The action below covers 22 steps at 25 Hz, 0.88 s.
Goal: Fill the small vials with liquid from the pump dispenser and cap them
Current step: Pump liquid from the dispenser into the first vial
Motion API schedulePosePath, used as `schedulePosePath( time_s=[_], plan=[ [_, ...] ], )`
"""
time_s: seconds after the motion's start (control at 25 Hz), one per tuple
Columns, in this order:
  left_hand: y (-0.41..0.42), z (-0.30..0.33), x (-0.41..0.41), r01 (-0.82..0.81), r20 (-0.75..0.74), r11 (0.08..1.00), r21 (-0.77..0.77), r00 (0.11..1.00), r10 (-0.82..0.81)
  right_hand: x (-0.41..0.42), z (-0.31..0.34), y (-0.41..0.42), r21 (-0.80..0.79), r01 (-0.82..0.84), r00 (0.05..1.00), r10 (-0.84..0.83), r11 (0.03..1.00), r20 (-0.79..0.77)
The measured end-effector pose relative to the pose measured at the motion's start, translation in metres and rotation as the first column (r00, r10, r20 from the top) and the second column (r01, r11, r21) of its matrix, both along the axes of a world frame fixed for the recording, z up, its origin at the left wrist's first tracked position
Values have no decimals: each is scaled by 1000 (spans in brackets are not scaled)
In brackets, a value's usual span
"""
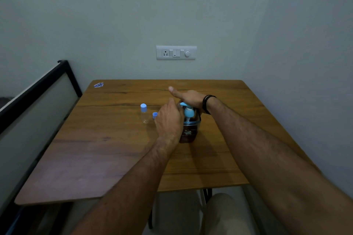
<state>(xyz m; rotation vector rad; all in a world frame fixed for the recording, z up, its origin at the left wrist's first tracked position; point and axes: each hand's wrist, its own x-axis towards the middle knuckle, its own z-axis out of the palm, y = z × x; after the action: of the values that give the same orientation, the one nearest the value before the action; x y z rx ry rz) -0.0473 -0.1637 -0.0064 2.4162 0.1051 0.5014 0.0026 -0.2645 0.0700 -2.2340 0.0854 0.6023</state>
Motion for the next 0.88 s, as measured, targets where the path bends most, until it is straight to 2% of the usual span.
schedulePosePath(
  time_s=[0.12,0.32,0.56,0.72,0.88],
  plan=[
    [1,-2,0,2,4,1000,11,1000,-2,-1,6,1,28,-33,993,36,999,-116],
    [2,3,-2,-2,12,1000,2,1000,2,-3,1,10,-123,-37,994,50,992,98],
    [0,0,-2,2,11,1000,14,1000,-3,-7,2,4,10,-8,1000,7,1000,17],
    [1,-3,3,1,10,1000,16,1000,-2,-2,-7,5,-42,19,992,-14,999,122],
    [0,-3,3,7,17,1000,2,1000,-7,-3,-2,3,-8,5,999,-5,1000,38]
  ],
)
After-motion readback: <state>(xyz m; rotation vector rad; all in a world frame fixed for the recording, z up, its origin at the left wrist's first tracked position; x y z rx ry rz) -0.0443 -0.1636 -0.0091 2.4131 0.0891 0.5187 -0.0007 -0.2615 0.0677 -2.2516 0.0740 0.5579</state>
